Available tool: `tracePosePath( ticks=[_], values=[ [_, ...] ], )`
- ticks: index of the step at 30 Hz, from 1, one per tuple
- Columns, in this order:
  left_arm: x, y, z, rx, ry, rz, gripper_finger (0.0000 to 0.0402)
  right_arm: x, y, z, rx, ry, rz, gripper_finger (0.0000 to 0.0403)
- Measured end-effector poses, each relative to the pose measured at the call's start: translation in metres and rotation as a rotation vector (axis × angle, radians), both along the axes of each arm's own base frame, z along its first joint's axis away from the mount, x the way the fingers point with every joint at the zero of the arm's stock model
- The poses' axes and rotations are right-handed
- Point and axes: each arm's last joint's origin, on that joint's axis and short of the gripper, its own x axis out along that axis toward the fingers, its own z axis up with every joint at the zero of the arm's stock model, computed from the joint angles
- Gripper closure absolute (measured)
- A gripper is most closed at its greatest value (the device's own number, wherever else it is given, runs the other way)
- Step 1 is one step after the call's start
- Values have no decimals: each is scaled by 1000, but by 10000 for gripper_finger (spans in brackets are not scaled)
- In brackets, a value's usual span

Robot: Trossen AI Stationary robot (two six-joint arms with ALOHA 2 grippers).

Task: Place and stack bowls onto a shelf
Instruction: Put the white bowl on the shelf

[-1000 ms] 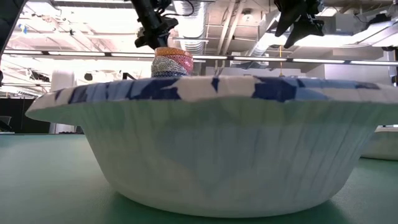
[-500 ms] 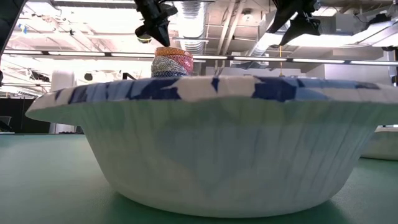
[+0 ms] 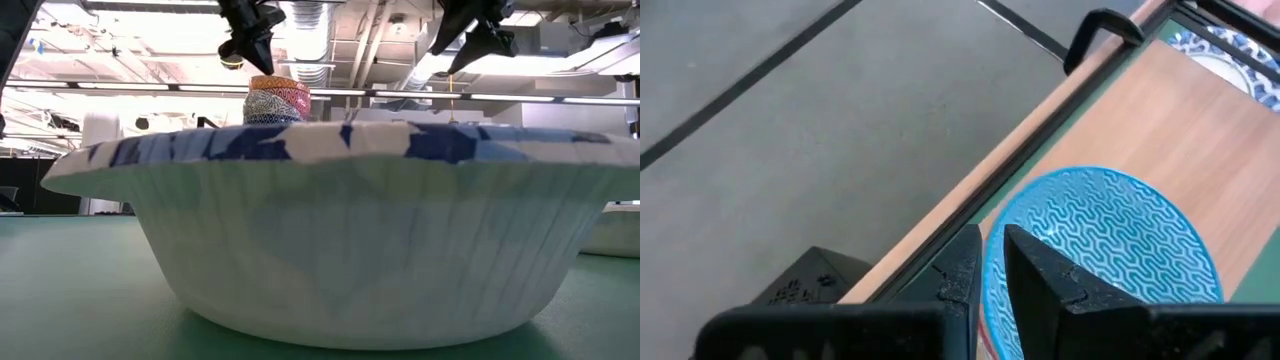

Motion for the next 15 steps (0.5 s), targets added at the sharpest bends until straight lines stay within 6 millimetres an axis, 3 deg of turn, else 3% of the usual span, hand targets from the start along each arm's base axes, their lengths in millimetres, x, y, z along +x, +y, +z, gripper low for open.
tracePosePath(
  ticks=[7,15],
  values=[
    [17,-14,-4,63,55,-107,369,0,-5,0,-2,-7,-24,155],
    [20,-13,-13,84,105,-95,369,-1,-11,0,-11,-9,-53,155]
  ],
)
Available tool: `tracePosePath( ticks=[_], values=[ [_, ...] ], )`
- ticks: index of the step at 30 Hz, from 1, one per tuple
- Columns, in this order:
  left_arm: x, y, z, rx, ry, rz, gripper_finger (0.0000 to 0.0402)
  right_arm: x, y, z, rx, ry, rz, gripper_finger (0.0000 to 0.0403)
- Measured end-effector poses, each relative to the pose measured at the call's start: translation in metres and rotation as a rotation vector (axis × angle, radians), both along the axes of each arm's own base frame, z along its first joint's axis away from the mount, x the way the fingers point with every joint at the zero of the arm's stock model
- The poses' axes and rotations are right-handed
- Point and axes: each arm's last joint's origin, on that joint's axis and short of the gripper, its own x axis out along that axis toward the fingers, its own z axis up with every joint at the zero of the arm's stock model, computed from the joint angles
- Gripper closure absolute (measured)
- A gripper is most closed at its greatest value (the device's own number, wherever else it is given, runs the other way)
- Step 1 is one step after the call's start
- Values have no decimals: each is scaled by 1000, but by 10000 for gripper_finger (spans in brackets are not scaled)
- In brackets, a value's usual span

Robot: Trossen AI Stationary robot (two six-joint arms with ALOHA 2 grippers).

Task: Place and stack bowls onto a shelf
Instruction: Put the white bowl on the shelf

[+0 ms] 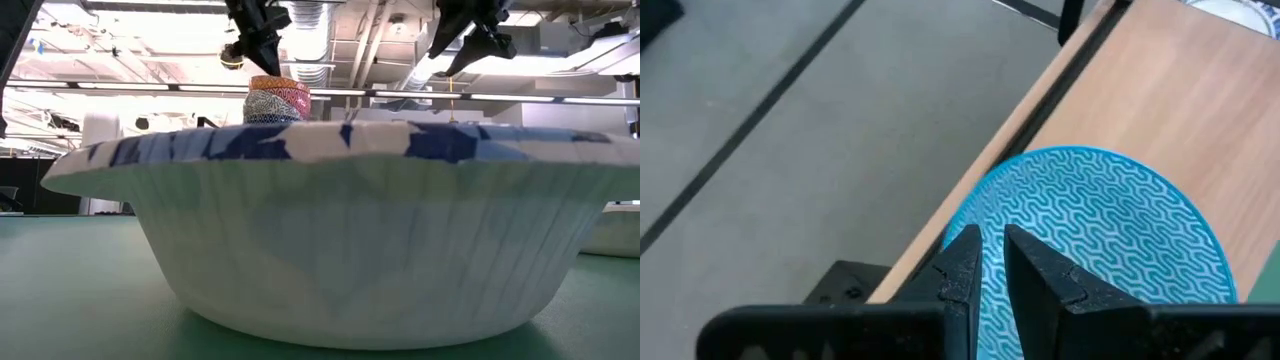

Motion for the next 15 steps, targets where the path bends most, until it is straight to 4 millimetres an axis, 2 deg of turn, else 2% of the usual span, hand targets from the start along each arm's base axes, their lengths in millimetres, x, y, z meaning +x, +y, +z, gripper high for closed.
tracePosePath(
  ticks=[5,11,15],
  values=[
    [1,0,-2,-11,-4,-3,369,-11,-18,-8,-38,134,-141,155],
    [7,-6,-1,5,-2,-40,369,-36,-40,-18,-3,300,-380,155],
    [8,-8,-1,17,10,-61,369,-48,-58,-46,82,377,-477,155]
  ],
)
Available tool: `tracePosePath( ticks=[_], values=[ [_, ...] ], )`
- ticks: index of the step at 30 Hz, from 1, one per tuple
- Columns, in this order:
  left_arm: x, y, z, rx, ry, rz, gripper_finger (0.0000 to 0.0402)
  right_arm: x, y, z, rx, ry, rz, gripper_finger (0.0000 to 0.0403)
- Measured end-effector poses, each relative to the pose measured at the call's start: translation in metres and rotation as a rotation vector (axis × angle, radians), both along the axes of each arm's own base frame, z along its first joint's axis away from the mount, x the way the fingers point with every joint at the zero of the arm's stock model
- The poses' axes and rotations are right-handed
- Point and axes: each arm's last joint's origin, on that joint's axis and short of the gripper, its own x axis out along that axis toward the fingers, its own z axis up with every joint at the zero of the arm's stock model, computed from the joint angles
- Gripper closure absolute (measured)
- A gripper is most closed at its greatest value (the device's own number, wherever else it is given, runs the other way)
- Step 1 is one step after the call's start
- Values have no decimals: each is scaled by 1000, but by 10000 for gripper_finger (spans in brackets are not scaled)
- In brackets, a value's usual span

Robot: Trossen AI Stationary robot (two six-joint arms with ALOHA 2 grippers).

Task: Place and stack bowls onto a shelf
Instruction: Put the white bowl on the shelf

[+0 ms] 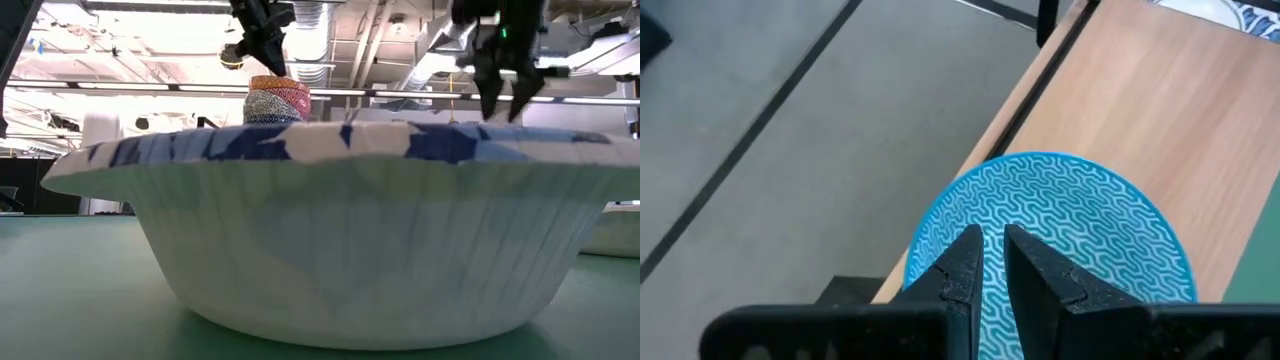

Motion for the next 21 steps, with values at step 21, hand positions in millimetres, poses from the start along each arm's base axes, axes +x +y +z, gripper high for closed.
tracePosePath(
  ticks=[21],
  values=[
    [-8,22,8,160,5,-145,369,-17,-7,-130,125,120,440,155]
  ],
)
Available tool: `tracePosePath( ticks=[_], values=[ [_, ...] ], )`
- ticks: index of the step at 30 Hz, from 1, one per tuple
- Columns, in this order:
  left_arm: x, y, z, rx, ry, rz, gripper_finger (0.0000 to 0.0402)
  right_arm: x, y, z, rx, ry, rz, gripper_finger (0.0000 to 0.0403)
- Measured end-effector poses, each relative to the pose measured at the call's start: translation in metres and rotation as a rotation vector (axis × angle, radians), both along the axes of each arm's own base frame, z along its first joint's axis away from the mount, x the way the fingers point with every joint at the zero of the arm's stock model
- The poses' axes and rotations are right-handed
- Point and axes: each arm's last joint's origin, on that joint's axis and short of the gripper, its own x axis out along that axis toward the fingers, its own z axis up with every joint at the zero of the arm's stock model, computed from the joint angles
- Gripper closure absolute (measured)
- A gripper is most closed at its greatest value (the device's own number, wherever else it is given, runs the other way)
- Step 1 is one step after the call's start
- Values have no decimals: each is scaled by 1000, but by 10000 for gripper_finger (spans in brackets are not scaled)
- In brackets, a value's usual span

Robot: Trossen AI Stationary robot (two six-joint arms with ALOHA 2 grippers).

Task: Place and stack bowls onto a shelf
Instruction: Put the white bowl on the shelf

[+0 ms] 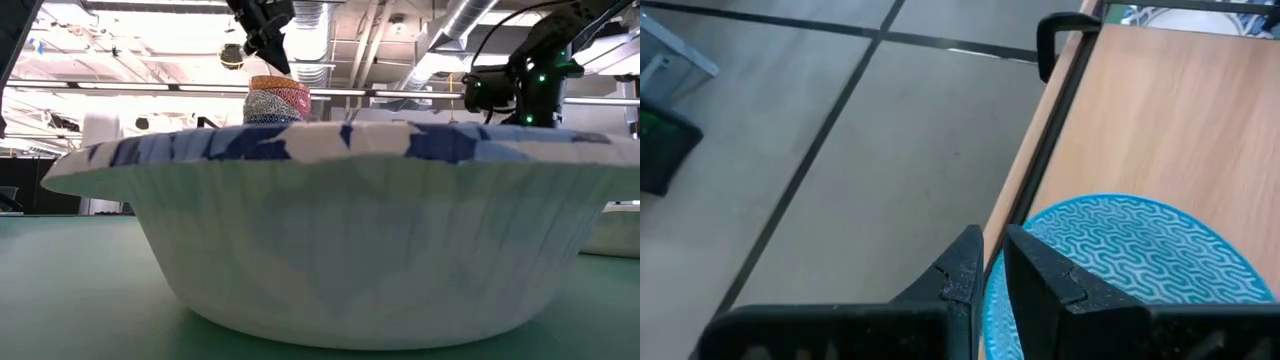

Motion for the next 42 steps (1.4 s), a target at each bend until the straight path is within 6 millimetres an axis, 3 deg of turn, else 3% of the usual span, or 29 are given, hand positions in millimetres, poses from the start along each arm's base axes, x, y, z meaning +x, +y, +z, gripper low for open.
tracePosePath(
  ticks=[5,11,17,24,31,42],
  values=[
    [-2,1,-1,-6,13,6,369,4,0,-7,-78,-3,116,155],
    [-13,-7,0,-26,87,56,369,1,-4,-17,-112,62,113,186],
    [-27,-28,21,-62,-35,123,369,2,-9,-28,-76,104,105,265],
    [-45,-71,52,-68,-182,105,369,7,-8,-34,-26,104,103,365],
    [-50,-109,67,-154,-316,82,369,6,0,-19,-40,-16,-3,378],
    [-28,-154,60,-284,-354,104,369,-4,19,34,-184,-286,-20,380]
  ],
)
